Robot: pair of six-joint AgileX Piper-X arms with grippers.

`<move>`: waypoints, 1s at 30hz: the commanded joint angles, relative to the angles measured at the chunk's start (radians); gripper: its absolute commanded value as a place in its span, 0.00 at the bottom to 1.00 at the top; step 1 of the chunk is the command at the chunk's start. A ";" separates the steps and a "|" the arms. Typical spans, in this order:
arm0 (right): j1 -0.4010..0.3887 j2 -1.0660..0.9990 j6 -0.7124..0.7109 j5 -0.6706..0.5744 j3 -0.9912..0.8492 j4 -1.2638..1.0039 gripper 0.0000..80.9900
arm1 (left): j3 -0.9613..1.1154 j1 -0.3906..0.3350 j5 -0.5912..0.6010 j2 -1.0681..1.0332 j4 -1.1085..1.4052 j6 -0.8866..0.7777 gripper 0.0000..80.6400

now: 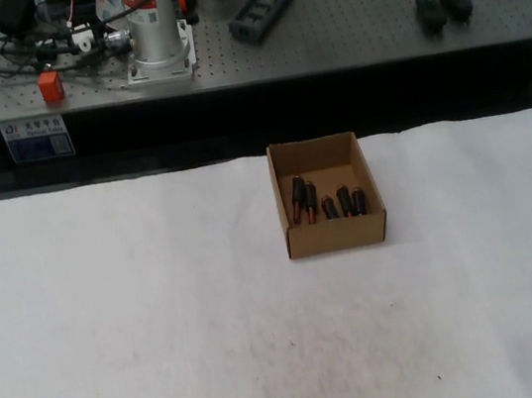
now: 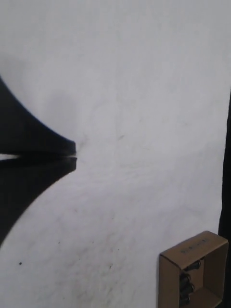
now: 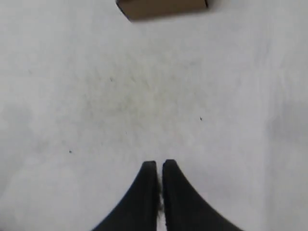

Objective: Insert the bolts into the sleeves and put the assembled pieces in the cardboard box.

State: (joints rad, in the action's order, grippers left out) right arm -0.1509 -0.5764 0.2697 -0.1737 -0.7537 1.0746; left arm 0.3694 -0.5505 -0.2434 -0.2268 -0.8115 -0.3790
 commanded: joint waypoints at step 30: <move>-0.003 0.277 -0.082 0.099 0.754 -0.736 0.05 | -0.282 0.000 0.090 0.006 0.267 0.073 0.01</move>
State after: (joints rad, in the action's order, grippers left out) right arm -0.1509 -0.3027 0.1761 -0.0974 0.0132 0.3670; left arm 0.1153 -0.5505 -0.1373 -0.2251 -0.5620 -0.3044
